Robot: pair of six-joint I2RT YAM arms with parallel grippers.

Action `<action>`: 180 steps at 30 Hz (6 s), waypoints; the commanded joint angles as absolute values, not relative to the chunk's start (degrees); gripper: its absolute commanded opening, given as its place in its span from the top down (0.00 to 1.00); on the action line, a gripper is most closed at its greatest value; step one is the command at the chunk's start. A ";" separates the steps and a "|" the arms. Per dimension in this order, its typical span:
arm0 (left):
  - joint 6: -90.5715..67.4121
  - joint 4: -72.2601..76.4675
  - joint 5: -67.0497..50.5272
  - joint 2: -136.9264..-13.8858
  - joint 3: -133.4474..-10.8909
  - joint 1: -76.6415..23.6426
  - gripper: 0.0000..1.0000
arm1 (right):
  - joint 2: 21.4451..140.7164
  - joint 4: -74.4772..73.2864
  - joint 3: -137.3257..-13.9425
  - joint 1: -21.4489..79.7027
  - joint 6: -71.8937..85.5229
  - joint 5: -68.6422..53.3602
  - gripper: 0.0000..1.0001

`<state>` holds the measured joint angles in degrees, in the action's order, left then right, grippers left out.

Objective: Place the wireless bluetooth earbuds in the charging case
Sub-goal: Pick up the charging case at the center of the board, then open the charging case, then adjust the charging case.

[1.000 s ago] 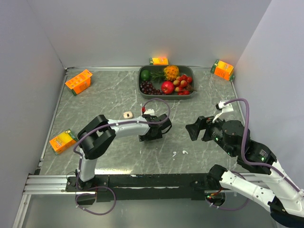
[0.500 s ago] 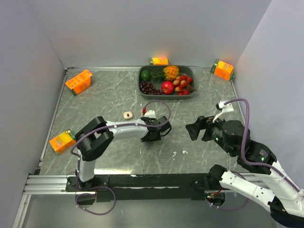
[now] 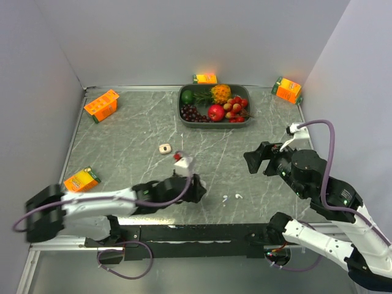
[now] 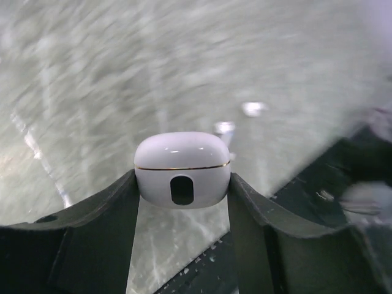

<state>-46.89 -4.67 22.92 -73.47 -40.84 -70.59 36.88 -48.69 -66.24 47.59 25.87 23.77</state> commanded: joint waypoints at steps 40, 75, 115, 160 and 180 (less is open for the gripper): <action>7.38 42.72 7.29 -48.78 -14.94 -74.53 0.99 | 66.53 -38.41 -65.48 54.40 25.22 -7.56 0.01; 6.59 41.66 10.72 -43.59 -11.95 -75.06 0.99 | 62.23 -40.52 -66.01 53.17 26.81 -5.54 0.01; 7.47 44.30 12.39 -40.26 -12.83 -75.15 0.99 | 61.61 -26.99 -61.09 50.36 33.39 -22.58 0.28; -4.64 26.38 18.45 -28.31 -16.52 -75.15 0.04 | 57.13 -38.14 -72.07 48.95 11.18 -18.38 1.00; -20.66 22.85 -33.40 -44.11 -29.27 -54.32 0.03 | 52.38 -34.72 -64.86 56.60 -7.03 -22.59 1.00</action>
